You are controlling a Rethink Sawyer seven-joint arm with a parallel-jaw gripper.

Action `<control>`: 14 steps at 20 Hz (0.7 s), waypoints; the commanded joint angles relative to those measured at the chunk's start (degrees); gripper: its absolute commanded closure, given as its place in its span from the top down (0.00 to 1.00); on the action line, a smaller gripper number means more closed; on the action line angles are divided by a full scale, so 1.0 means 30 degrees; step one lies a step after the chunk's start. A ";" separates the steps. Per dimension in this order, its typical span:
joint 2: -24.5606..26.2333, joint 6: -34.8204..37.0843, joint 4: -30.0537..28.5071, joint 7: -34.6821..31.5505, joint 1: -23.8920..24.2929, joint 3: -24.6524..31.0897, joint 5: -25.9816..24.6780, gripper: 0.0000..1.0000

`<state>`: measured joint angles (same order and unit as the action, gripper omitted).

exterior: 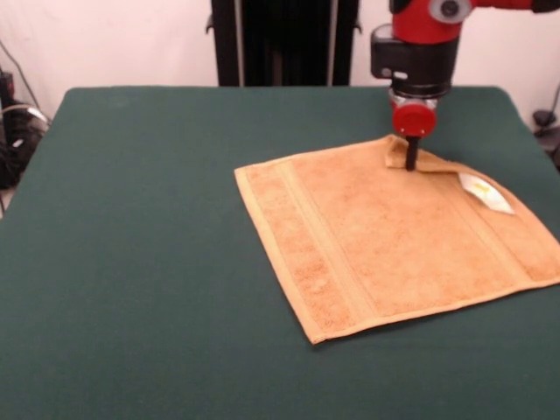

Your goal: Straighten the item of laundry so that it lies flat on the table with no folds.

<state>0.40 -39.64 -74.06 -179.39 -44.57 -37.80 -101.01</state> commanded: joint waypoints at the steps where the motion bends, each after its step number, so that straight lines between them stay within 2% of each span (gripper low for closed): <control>1: 0.1939 -0.0608 -0.1104 -0.8002 -0.1054 0.1660 0.0227 0.00; 8: 0.2224 -0.1162 -0.1321 -0.9345 -0.1856 0.1124 -0.0251 0.00; 14: 0.1563 -0.1195 -0.2052 -0.9442 -0.2273 0.0839 0.0198 0.00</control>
<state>2.35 -39.64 -75.40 -188.35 -49.74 -40.26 -101.29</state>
